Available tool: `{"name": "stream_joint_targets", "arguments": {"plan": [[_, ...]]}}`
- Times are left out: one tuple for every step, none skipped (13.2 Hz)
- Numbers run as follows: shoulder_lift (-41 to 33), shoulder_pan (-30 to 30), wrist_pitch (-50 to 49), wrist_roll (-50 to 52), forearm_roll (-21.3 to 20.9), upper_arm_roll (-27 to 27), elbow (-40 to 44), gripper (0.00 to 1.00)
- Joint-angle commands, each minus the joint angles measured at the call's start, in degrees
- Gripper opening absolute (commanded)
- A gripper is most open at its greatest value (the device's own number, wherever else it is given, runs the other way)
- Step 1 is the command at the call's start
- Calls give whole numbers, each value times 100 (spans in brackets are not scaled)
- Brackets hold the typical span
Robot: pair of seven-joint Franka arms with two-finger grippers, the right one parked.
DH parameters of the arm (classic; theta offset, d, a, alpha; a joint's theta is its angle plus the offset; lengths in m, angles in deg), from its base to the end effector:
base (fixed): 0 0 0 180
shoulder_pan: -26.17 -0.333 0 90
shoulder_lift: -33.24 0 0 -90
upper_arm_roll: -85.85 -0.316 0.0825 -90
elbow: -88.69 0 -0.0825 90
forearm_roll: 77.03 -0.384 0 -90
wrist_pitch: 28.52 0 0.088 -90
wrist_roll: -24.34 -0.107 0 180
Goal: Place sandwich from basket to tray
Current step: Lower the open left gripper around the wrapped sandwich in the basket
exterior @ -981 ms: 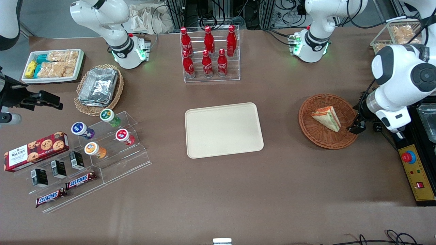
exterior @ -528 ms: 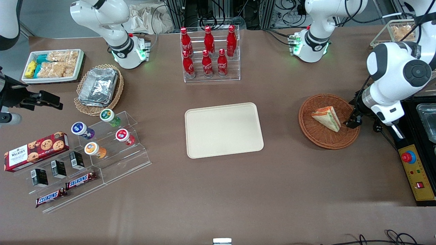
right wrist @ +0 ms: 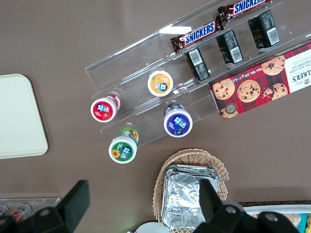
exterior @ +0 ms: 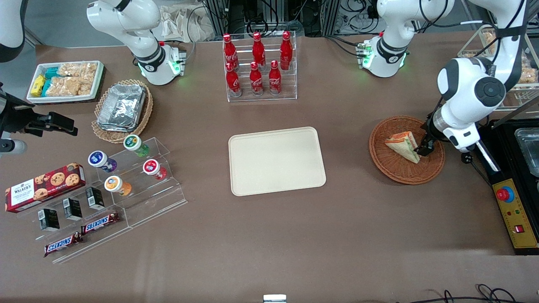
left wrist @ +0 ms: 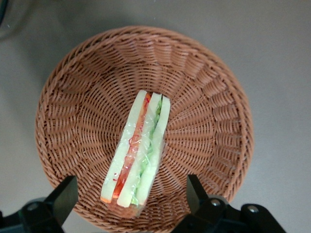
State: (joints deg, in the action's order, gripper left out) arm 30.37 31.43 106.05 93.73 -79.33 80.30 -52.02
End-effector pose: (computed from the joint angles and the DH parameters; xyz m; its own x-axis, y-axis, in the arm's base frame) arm 0.4672 0.0028 0.3115 0.3746 0.9272 0.0004 0.9255 -0.3738 -0.0616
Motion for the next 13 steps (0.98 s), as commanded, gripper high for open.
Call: {"name": "stream_joint_targets", "arguments": {"plan": [[-152, 37, 578, 154, -8, 19, -474, 100], [-143, 54, 666, 154, -8, 19, -536, 100], [-135, 63, 745, 154, -8, 28, -606, 100], [-91, 63, 885, 163, -8, 28, -659, 100], [-30, 72, 1025, 163, 1, 37, -721, 100], [40, 72, 1175, 163, 1, 45, -774, 100], [85, 81, 1333, 154, 1, 45, -870, 100], [111, 72, 1474, 154, 1, 45, -932, 100], [172, 72, 1553, 154, 1, 45, -958, 100], [269, 81, 1676, 154, 1, 45, -967, 100], [365, 81, 1773, 154, 1, 54, -959, 97], [453, 124, 1896, 172, 1, 54, -950, 82], [559, 160, 2001, 181, 1, 54, -941, 56]]}}
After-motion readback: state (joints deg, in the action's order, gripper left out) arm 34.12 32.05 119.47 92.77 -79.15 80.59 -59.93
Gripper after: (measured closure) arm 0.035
